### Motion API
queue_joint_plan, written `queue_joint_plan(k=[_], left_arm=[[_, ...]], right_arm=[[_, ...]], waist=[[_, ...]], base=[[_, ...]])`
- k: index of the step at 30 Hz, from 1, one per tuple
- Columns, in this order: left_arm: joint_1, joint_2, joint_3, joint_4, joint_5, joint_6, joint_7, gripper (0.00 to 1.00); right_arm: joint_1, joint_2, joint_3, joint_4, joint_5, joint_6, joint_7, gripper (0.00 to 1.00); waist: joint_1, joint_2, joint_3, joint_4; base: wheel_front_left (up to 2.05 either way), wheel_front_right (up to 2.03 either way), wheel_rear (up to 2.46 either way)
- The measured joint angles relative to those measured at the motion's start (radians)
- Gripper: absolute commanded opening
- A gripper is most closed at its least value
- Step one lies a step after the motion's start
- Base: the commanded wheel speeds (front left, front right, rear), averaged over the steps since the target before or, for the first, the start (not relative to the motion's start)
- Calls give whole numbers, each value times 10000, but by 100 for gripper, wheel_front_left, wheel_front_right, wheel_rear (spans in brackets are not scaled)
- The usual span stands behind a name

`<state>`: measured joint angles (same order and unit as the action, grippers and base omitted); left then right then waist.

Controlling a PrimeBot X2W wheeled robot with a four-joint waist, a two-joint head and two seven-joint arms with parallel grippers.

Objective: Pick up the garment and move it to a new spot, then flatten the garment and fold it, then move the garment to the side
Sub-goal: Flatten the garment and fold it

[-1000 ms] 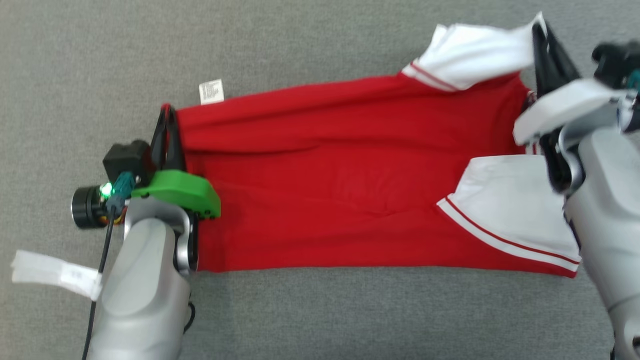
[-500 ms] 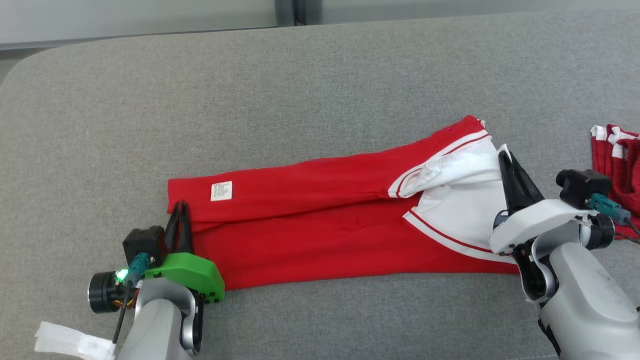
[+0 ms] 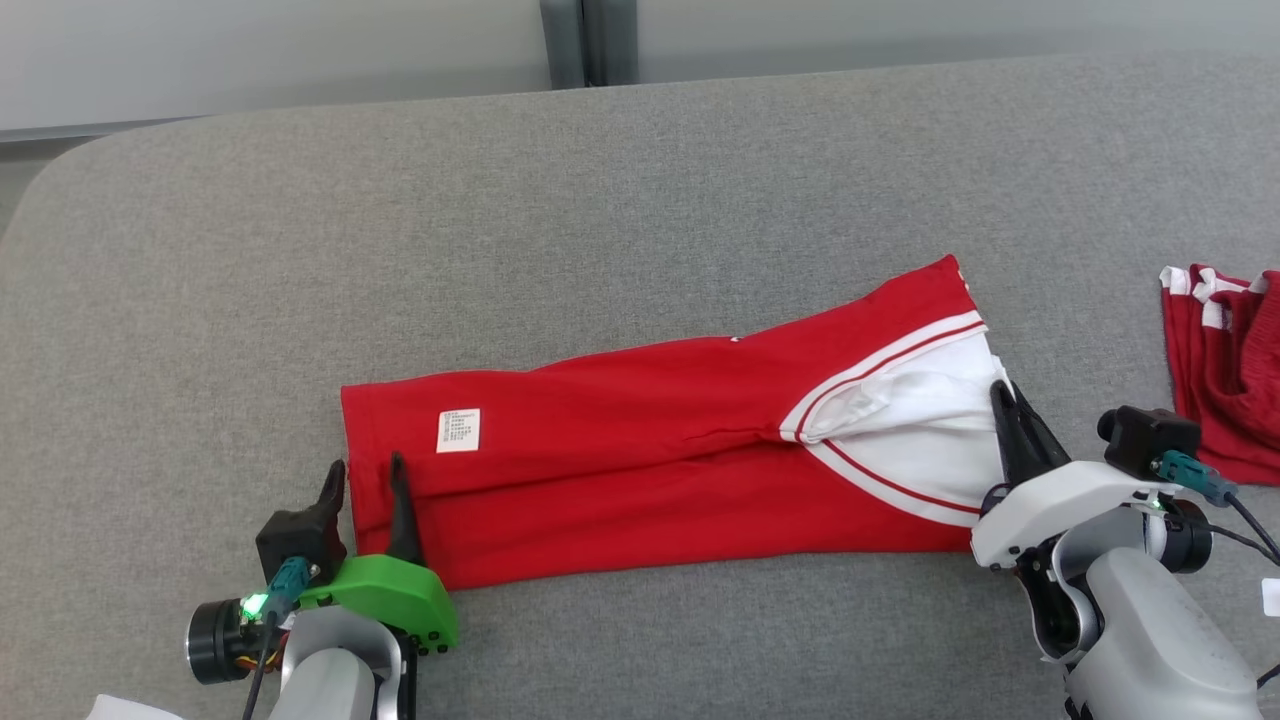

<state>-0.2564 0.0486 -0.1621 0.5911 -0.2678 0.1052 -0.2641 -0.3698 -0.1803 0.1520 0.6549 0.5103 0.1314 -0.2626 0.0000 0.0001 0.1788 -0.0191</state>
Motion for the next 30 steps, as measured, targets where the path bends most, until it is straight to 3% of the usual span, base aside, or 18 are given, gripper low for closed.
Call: queue_joint_plan(k=[8,21,22,23,24,25,26,30], left_arm=[[478,0,67,-807,104,228,0,100],[610,0,-67,-984,79,270,0,100],[610,0,-81,-980,75,270,0,100],[609,0,-94,-974,75,270,0,100],[607,0,-109,-970,73,272,0,100],[605,0,-117,-965,71,272,0,100],[602,0,-121,-963,63,276,0,100],[599,0,-125,-959,44,284,0,100]], right_arm=[[-145,88,-100,587,-21,0,0,100],[-841,165,811,2025,472,-12,295,100],[-877,155,897,2077,537,-15,360,86],[-919,136,1011,2123,627,-33,445,62],[-945,121,1099,2144,773,-33,495,24],[-966,119,1179,2155,897,-33,527,24],[-972,117,1285,2167,1028,-31,589,0],[-1037,31,1546,2228,1367,-6,541,0]], waist=[[0,0,91,164],[0,0,177,501],[0,0,184,511],[0,0,192,524],[0,0,197,535],[0,0,199,545],[0,0,203,557],[0,0,233,589]], base=[[0,0,0],[0,0,0],[0,0,0],[0,0,0],[0,0,0],[0,0,0],[0,0,0],[0,0,0]])
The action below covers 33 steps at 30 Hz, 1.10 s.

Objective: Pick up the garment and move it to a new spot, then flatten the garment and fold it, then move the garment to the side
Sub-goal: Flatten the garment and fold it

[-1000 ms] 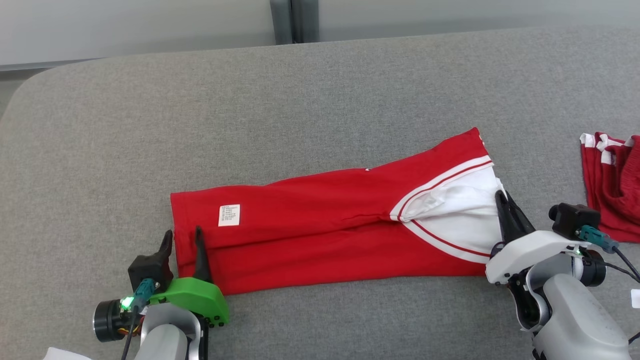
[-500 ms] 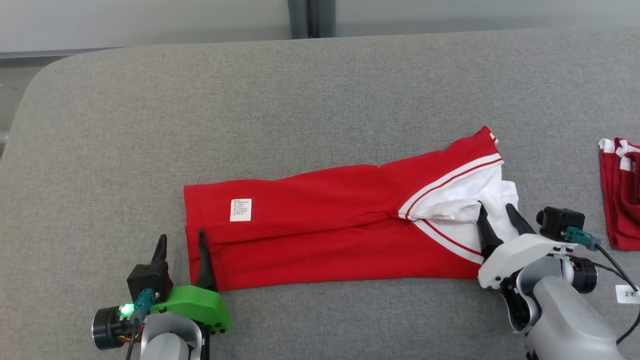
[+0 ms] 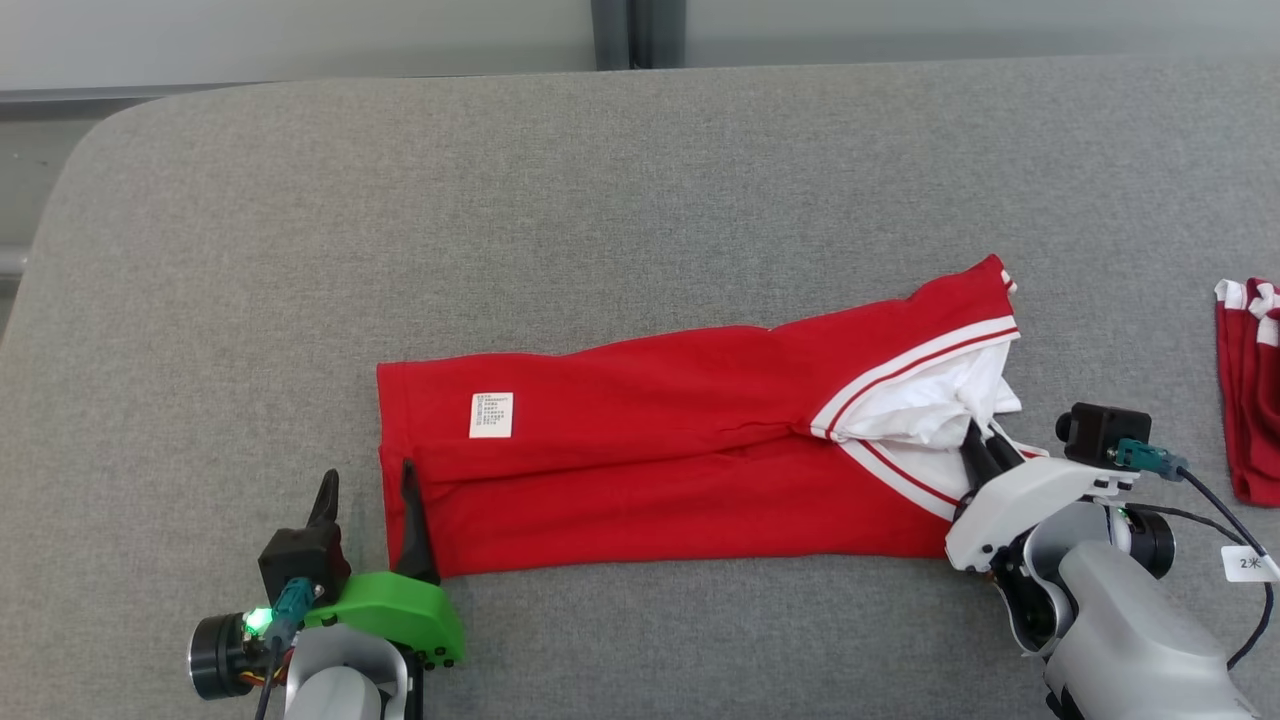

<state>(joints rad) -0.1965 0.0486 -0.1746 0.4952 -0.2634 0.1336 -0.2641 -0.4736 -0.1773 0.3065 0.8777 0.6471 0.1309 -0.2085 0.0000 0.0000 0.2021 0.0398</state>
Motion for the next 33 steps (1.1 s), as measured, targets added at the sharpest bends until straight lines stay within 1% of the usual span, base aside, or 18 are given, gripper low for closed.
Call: queue_joint_plan(k=[5,9,13,17,20,24,25,27,33], left_arm=[[0,0,46,10,0,2,0,100],[0,0,71,2,0,2,0,100],[0,0,79,-4,0,2,0,100],[0,0,52,25,-2,-2,0,100],[2,-2,-59,27,-36,-2,0,100],[1,0,-236,25,-75,-12,0,100],[2,0,-347,15,-77,-15,0,100],[7,0,-464,13,-88,-17,0,100],[34,2,-717,4,-276,-17,0,100]], right_arm=[[-94,-113,-71,153,148,23,-384,0],[-229,-313,-489,105,90,19,-502,0],[-224,-397,-1124,-740,-305,8,-529,0],[53,-86,-1239,-1724,-583,4,-531,0],[244,107,-903,-2324,-604,-4,-533,0],[445,282,63,-2940,-253,-4,-539,0],[474,268,539,-3189,-96,-4,-531,0],[487,255,1009,-3415,174,-4,-479,0],[451,290,1985,-3728,481,-4,-378,0]], waist=[[0,0,6,6],[0,0,-7,3],[0,0,-27,-2],[0,0,-93,17],[0,0,-168,74],[0,0,-256,272],[0,0,-293,412],[0,0,-326,597],[0,0,-382,1223]], base=[[0,0,0],[0,0,0],[0,0,0],[0,0,0],[0,0,0],[0,0,0],[0,0,0],[0,0,0],[0,0,0]])
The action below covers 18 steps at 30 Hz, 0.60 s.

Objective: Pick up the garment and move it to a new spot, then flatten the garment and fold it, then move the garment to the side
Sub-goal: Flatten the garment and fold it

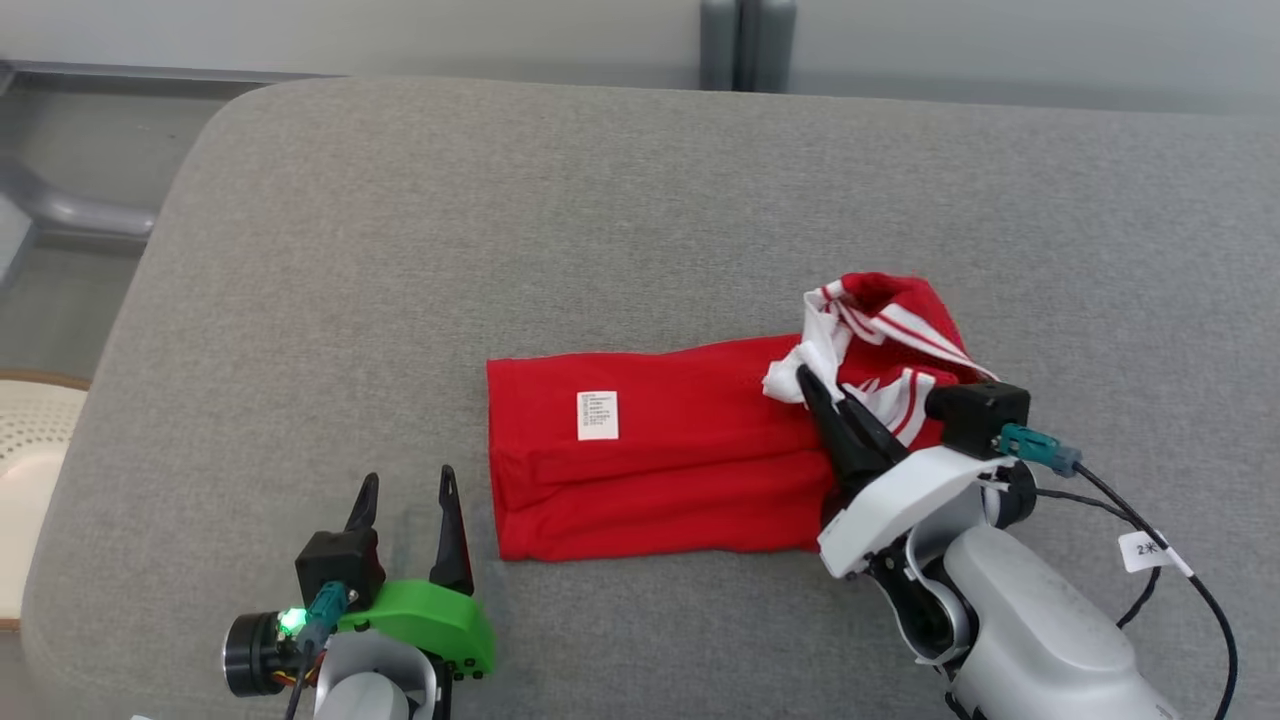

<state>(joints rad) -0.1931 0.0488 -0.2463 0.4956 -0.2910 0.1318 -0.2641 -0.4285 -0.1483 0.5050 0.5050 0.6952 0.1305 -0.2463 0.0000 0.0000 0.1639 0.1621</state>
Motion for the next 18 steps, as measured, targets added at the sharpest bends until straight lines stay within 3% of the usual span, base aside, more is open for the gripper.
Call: queue_joint_plan(k=[9,18], left_arm=[[25,4,-433,-40,-234,38,0,100],[25,6,-867,-142,-416,188,0,100]], right_arm=[[-438,215,1448,86,245,0,385,0],[-1014,460,2071,859,314,0,374,0]], waist=[[0,0,50,1130],[0,0,115,2209]], base=[[0,0,0],[0,0,0]])
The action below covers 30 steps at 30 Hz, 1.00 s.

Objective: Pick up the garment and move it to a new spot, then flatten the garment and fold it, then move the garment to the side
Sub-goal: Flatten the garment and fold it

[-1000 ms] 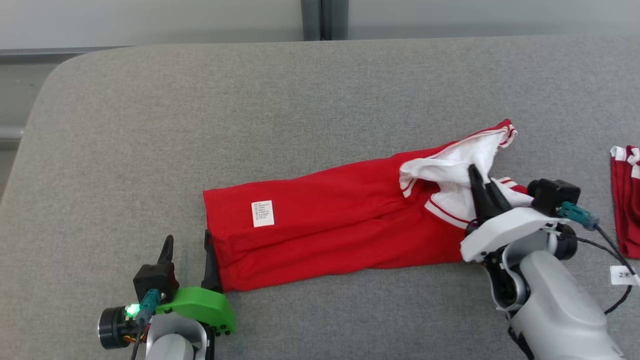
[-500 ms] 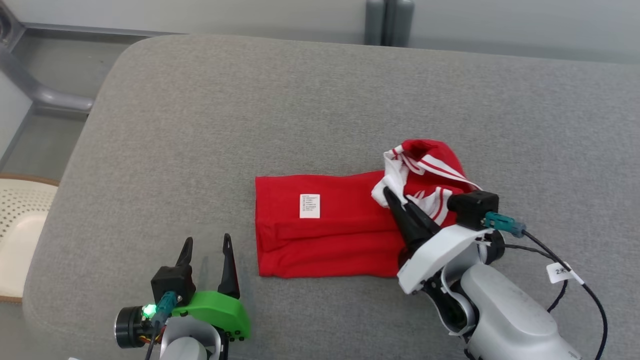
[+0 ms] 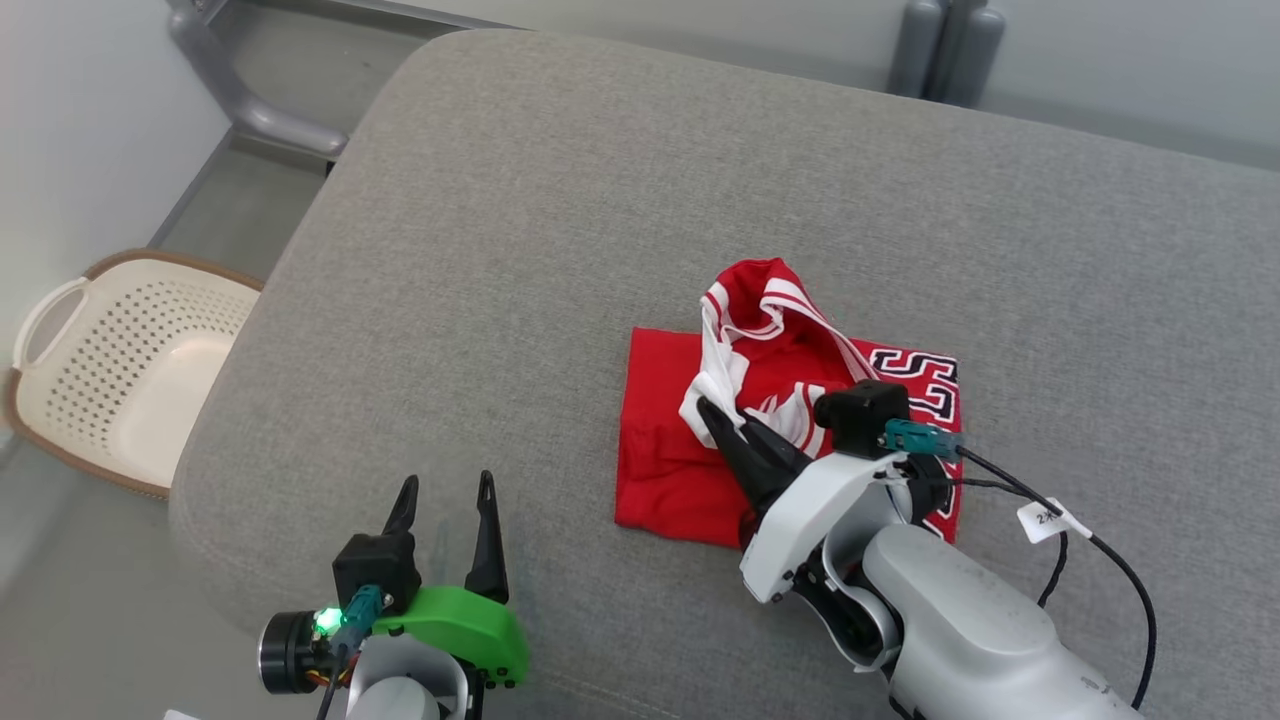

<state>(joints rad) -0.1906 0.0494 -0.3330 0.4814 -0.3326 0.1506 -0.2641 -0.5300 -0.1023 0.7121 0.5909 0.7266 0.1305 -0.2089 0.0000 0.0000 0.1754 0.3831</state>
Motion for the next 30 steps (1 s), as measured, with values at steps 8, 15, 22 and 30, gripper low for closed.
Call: queue_joint_plan(k=[8,15,22,30], left_arm=[[4,0,-52,-19,-75,100,0,100],[16,0,159,-69,35,88,0,100],[-2,-2,316,-82,194,29,0,100],[-44,-4,612,-71,462,-19,0,100]], right_arm=[[-401,267,10,604,71,0,-360,100],[-457,121,-1699,451,-1287,0,-529,100],[529,136,-4136,-278,-3195,0,-537,100],[1512,403,-6211,-1028,-4734,0,-537,100]], waist=[[0,0,13,442],[0,0,-69,-14],[0,0,-127,-673],[0,0,-196,-1539]], base=[[0,0,0],[0,0,0],[0,0,0],[0,0,0]])
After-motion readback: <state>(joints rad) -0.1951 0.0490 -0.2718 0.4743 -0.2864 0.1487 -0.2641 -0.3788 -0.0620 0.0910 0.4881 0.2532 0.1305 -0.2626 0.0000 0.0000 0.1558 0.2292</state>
